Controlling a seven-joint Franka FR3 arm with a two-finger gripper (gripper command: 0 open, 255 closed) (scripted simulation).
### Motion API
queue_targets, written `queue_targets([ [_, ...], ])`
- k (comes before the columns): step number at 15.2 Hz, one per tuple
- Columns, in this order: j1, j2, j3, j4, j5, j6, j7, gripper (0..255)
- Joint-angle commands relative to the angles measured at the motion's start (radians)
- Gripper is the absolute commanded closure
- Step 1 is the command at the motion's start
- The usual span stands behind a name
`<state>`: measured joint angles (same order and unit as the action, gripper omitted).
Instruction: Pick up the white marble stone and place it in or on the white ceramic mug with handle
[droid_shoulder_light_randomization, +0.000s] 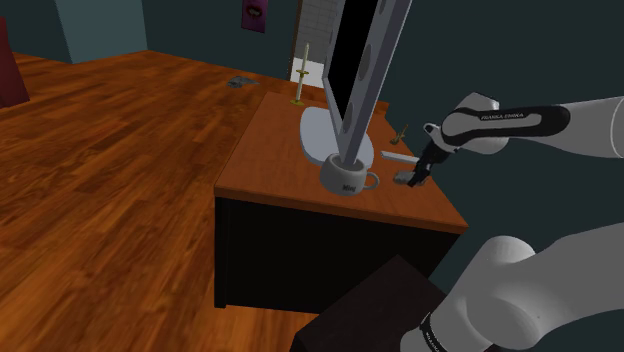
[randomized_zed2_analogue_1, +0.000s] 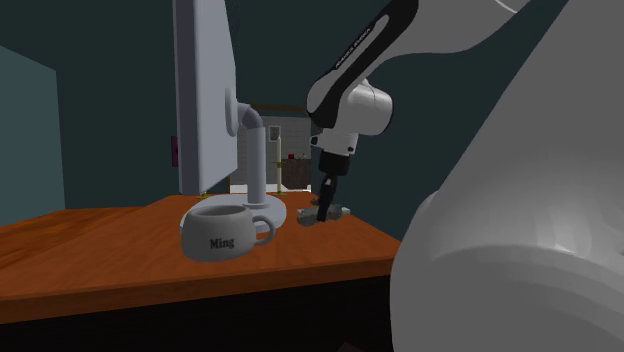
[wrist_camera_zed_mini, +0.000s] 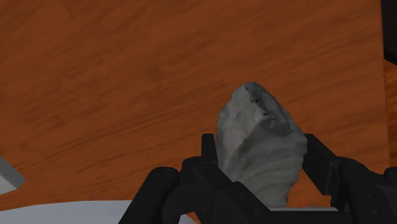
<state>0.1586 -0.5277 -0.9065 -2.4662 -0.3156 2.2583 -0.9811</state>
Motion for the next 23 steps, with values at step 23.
queue_targets([
  [23, -0.014, -0.076, 0.156, 0.222, 0.036, -0.307, 0.059, 255],
])
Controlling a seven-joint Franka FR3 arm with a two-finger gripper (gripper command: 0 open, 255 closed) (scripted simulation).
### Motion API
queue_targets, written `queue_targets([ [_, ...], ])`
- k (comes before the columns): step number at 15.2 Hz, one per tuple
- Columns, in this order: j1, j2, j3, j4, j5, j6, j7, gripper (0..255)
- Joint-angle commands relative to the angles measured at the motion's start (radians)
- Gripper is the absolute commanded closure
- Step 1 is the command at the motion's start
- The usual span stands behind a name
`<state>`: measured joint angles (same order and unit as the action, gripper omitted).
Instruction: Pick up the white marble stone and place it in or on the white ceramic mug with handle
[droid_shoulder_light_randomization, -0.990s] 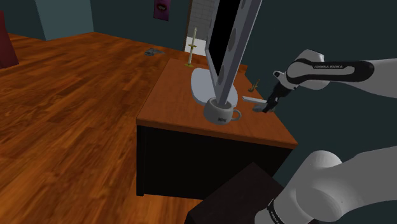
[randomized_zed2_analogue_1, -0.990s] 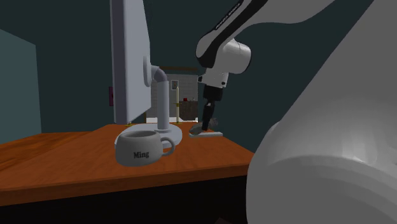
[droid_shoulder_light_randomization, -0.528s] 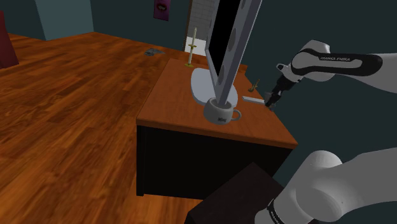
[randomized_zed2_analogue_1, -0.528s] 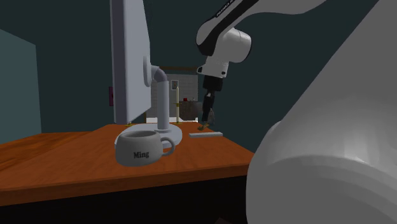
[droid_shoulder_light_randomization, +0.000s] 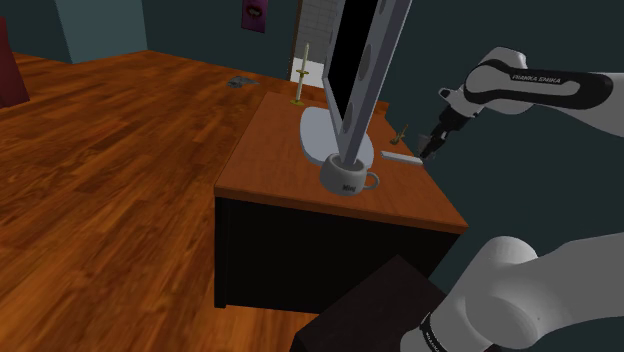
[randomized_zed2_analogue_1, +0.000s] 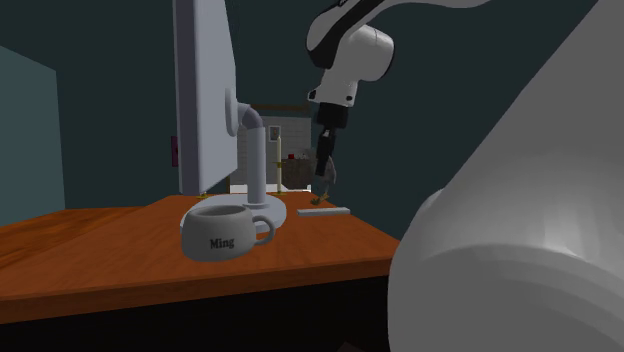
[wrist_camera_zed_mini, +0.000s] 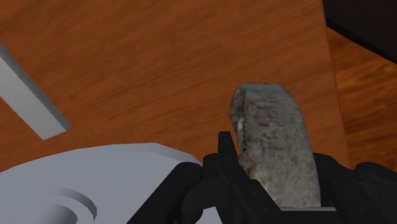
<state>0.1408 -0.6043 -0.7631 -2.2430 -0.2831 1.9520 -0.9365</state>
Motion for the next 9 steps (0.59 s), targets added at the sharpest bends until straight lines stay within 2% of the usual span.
queue_targets([
  [1, 0.011, 0.006, 0.030, -0.007, 0.010, 0.006, 0.037, 255],
  [9, 0.089, 0.083, 0.151, -0.010, 0.073, 0.061, 0.203, 255],
])
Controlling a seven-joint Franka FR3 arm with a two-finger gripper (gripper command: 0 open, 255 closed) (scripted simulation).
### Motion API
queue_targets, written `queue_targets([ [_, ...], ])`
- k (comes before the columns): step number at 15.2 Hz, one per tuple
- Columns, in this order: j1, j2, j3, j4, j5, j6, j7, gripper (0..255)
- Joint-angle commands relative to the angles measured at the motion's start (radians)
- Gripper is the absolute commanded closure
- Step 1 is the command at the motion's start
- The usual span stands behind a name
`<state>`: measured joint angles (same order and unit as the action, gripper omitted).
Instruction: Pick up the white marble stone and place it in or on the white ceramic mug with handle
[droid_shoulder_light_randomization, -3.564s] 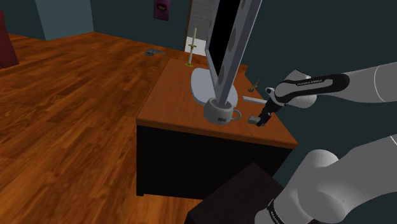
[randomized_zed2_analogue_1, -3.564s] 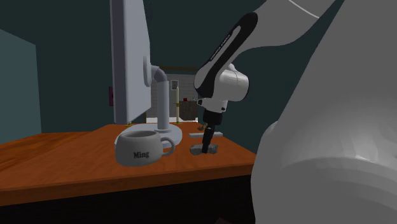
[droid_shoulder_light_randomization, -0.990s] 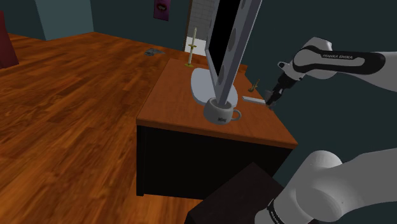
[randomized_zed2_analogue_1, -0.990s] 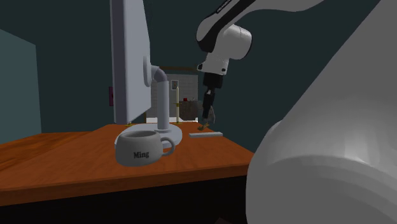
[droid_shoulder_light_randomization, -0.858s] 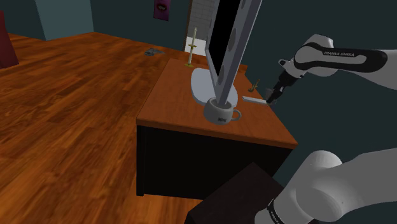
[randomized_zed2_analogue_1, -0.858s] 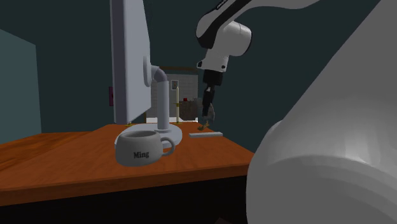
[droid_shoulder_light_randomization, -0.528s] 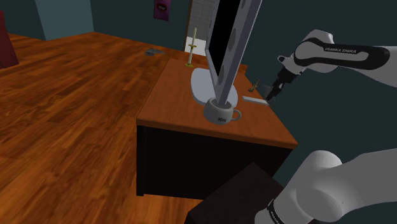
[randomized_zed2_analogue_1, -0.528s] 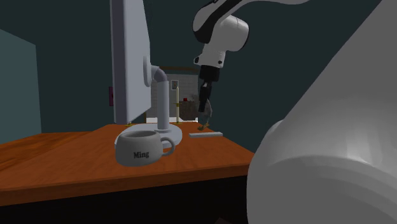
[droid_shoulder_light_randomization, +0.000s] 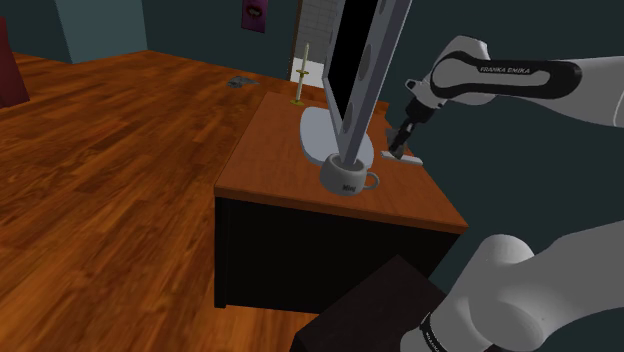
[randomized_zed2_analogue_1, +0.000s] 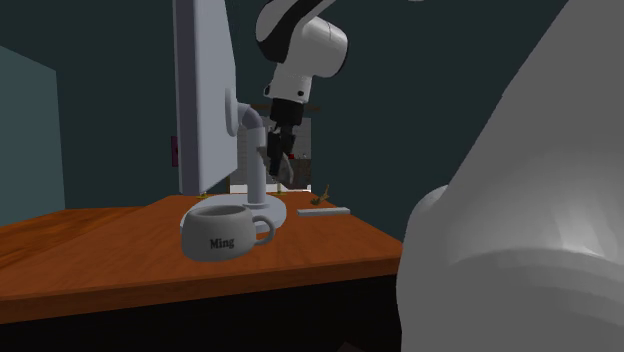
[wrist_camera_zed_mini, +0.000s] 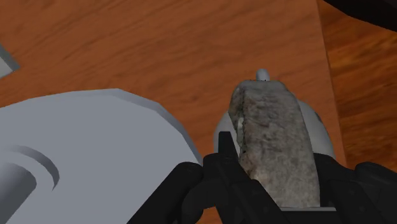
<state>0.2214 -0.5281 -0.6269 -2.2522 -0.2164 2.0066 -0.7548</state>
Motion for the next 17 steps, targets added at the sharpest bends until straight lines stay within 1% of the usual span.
queue_targets([
  [1, 0.019, 0.021, 0.027, 0.004, 0.015, 0.012, 0.040, 255],
  [7, 0.093, 0.131, 0.100, 0.062, 0.074, 0.048, 0.151, 255],
  [17, 0.095, 0.155, 0.073, -0.052, 0.072, 0.185, 0.142, 255],
])
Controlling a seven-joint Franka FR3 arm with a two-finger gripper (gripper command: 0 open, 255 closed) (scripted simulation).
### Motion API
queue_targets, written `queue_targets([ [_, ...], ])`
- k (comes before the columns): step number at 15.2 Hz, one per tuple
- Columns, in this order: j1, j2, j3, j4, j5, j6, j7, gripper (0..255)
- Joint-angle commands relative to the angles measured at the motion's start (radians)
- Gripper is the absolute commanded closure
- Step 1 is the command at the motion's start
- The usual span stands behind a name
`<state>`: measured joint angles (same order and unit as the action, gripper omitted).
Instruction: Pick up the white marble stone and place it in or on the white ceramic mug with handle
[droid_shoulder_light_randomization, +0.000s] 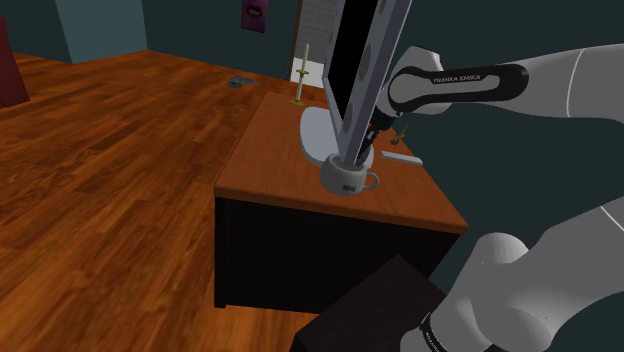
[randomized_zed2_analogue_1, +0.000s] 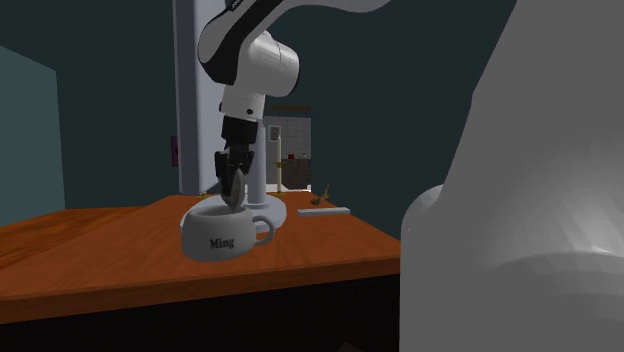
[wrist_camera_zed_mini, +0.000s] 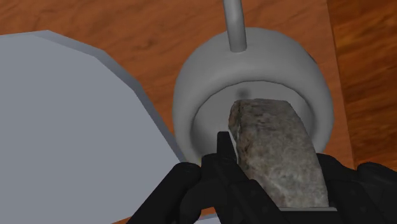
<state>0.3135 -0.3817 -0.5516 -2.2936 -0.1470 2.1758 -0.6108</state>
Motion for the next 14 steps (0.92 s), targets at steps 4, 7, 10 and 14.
queue_targets([
  [4, 0.004, 0.024, -0.014, -0.048, 0.006, 0.069, -0.008, 255],
  [7, 0.004, 0.024, -0.013, -0.048, 0.006, 0.069, -0.008, 255],
  [10, 0.004, 0.024, -0.013, -0.048, 0.006, 0.069, -0.008, 255],
  [14, 0.005, 0.025, -0.013, -0.047, 0.006, 0.069, -0.008, 0],
])
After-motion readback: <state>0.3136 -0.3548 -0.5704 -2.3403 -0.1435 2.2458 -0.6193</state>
